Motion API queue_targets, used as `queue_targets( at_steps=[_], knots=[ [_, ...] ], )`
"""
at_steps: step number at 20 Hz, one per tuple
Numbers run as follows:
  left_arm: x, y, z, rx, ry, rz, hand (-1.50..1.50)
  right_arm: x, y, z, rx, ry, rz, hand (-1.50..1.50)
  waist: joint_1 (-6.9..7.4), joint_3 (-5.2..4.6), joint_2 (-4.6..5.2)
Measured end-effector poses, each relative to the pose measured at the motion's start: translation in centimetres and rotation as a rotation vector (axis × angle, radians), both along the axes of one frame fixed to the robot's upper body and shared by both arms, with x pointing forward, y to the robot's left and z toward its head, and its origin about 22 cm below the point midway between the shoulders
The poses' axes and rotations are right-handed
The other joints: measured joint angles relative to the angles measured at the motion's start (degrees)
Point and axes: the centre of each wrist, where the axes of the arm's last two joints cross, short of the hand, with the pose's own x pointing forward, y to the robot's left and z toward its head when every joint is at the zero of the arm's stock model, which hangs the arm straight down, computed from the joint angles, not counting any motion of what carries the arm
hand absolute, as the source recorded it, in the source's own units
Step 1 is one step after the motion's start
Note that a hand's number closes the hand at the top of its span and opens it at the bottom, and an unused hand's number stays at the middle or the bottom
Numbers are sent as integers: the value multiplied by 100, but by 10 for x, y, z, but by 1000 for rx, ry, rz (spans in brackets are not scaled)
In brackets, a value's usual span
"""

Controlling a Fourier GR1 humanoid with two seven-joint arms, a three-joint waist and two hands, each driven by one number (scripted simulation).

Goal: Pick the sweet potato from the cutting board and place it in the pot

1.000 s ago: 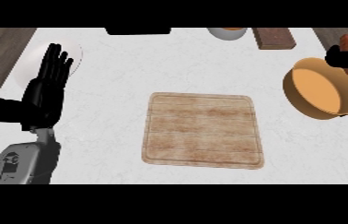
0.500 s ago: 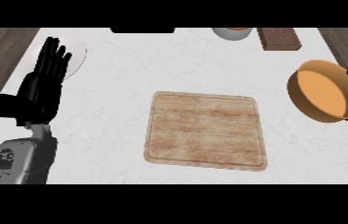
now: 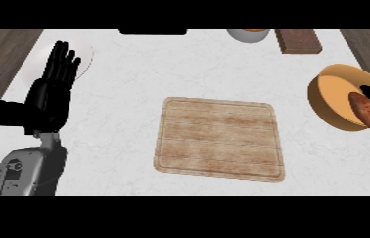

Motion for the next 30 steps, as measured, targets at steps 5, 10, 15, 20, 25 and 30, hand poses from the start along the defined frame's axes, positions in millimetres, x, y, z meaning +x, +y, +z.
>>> queue_targets(
  at_steps=[5,10,15,20,25,30],
  knots=[
    [0,1,-1,-3,5,-3,0,5,-2,-12,30,-64,98,-150,-6,-3,-2],
    [3,7,2,-2,5,8,0,7,0,-2,87,-257,139,-150,-44,-5,-15],
    [2,3,-2,-1,13,14,0,2,-9,15,192,-434,70,-150,-69,-6,-27],
    [-4,-1,-5,1,12,7,0,-18,-31,20,260,-578,20,-150,-81,-8,-31],
    [1,3,-4,8,8,18,0,-54,-53,12,270,-686,-5,-150,-104,-10,-30],
    [0,6,-3,5,7,14,0,-95,-84,10,274,-759,-30,-150,-101,-10,-30]
  ],
)
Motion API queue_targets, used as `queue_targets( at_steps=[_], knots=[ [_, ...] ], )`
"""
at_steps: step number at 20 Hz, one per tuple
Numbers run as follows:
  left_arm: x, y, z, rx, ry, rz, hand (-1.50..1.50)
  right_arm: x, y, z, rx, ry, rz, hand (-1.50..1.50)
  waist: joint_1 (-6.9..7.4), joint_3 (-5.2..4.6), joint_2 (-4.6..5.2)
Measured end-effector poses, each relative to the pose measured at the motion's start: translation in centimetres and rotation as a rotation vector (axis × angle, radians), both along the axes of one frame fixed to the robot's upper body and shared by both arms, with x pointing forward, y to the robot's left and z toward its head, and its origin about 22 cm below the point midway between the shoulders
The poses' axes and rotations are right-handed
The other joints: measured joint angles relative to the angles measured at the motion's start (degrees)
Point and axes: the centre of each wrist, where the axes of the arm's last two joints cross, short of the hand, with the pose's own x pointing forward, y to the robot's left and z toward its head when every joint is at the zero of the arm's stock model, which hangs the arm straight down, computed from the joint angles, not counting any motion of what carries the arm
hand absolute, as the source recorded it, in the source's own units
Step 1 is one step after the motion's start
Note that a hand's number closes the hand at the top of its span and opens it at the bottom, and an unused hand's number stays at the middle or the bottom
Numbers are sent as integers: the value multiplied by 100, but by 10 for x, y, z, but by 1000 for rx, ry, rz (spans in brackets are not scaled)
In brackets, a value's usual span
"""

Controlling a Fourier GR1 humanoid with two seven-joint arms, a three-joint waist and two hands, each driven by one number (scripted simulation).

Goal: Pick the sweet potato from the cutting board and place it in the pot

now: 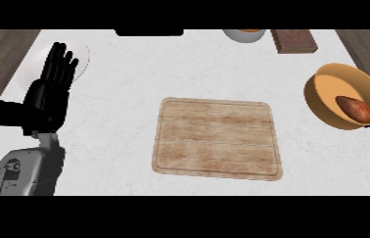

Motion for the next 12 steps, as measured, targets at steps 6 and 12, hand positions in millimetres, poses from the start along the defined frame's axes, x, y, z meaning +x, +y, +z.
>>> queue_targets(
  at_steps=[6,12],
  knots=[
    [-1,2,1,-5,-2,7,0,-56,-34,-4,-7,-40,-26,-150,0,1,2],
    [-2,-2,-1,-1,6,0,0,-104,-60,-6,-10,-48,-39,-150,4,0,5]
  ],
)
